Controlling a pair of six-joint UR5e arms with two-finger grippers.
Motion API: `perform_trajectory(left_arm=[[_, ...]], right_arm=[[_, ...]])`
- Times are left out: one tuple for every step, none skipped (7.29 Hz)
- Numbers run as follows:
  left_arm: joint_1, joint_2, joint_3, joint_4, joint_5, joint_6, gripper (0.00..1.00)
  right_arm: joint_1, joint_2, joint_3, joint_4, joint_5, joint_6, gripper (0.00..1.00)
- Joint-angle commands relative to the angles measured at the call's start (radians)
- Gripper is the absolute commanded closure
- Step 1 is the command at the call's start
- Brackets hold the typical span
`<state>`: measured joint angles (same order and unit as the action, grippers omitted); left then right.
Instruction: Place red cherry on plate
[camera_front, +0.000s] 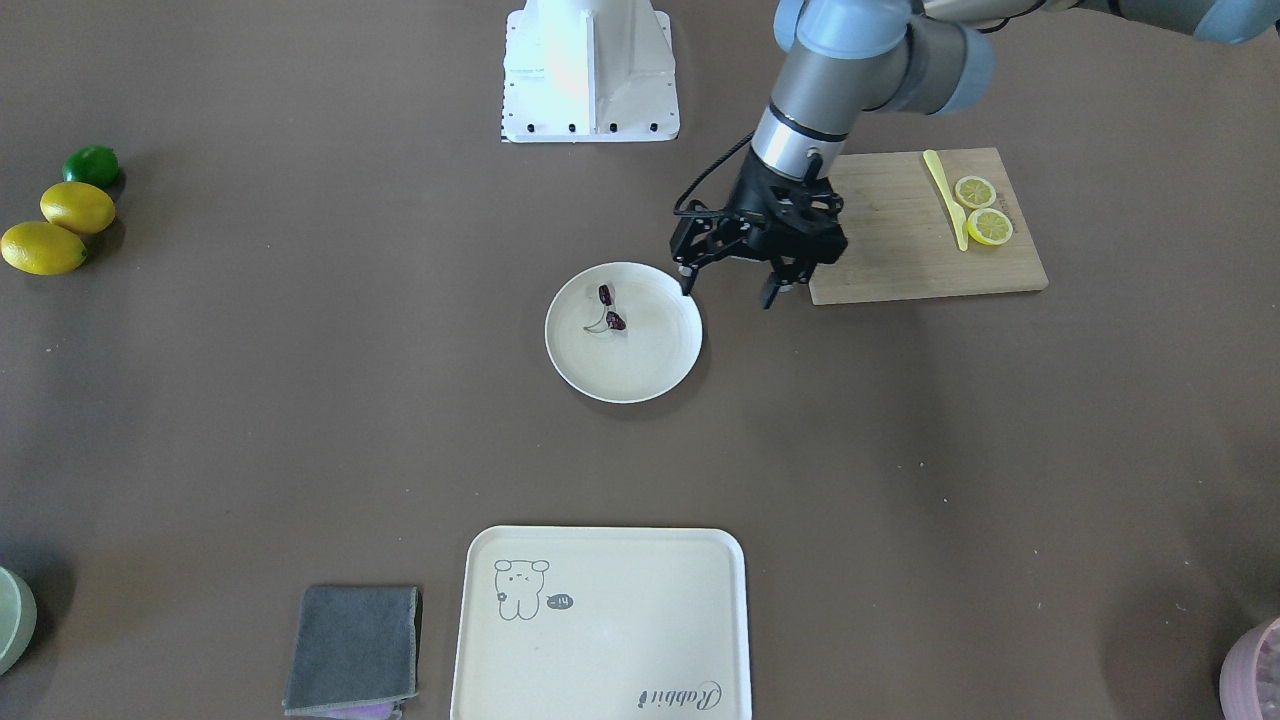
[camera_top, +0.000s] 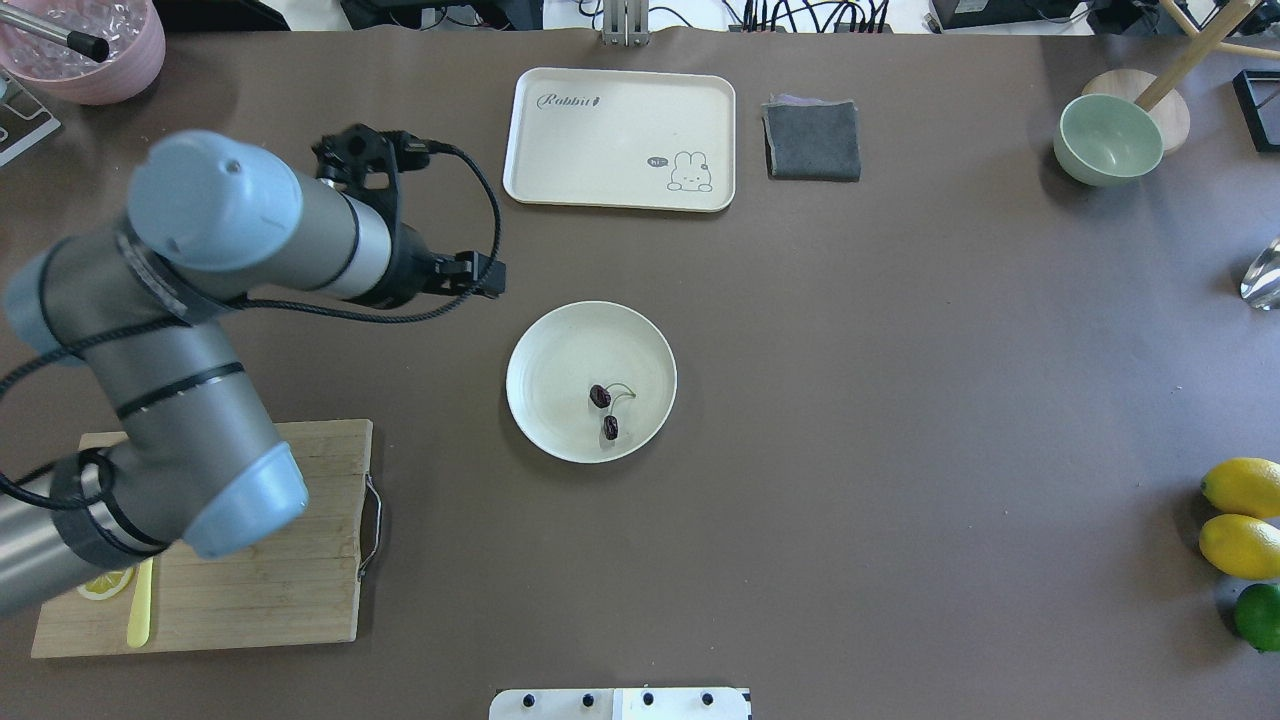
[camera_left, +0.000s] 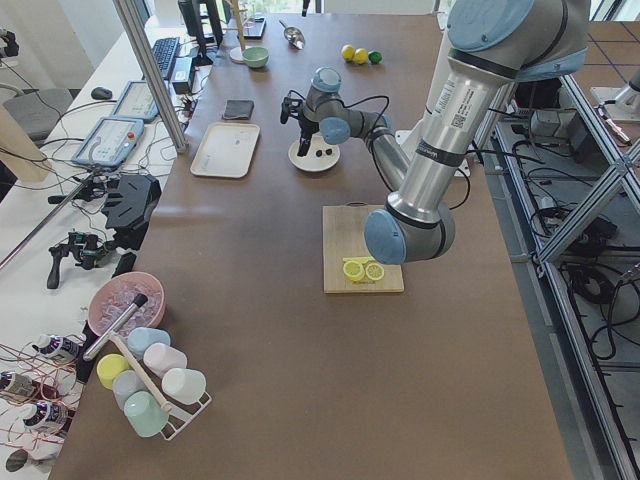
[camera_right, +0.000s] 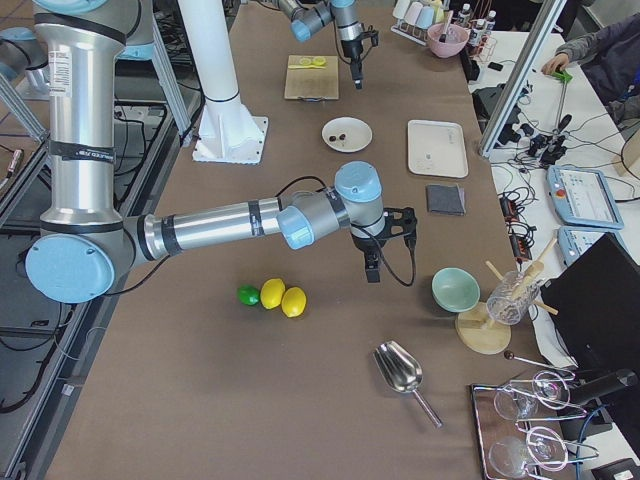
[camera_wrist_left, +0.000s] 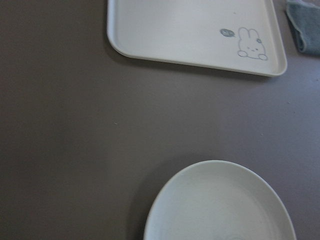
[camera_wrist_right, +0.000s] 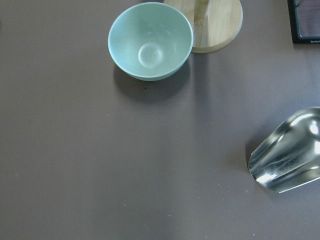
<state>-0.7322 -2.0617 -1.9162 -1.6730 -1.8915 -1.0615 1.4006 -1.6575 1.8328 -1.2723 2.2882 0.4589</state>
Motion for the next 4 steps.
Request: perform_trajectory(left_arm=[[-0.277,0.006,-0.096,0.358,-0.156,0.387,0.02],[-0.431,0.012,-0.101,0.489,-0.216,0.619,0.02],[-0.563,0.014,-0.081,0.594,-0.231,0.851,0.02],[-0.672,0.034,-0.043,0.675,-0.235,1.07,0.02]], right_arm=[[0.0,-0.05,-0.018,-0.021,-0.004,-0.009,0.0],[0.004,-0.057,-0.023,-0.022,-0.009,-0.014,0.0],[0.011,-0.057,-0.032,-0.035,-0.007,-0.072,0.0],[0.039,-0.054,-0.032,-0.108,-0.007,-0.247,0.0]])
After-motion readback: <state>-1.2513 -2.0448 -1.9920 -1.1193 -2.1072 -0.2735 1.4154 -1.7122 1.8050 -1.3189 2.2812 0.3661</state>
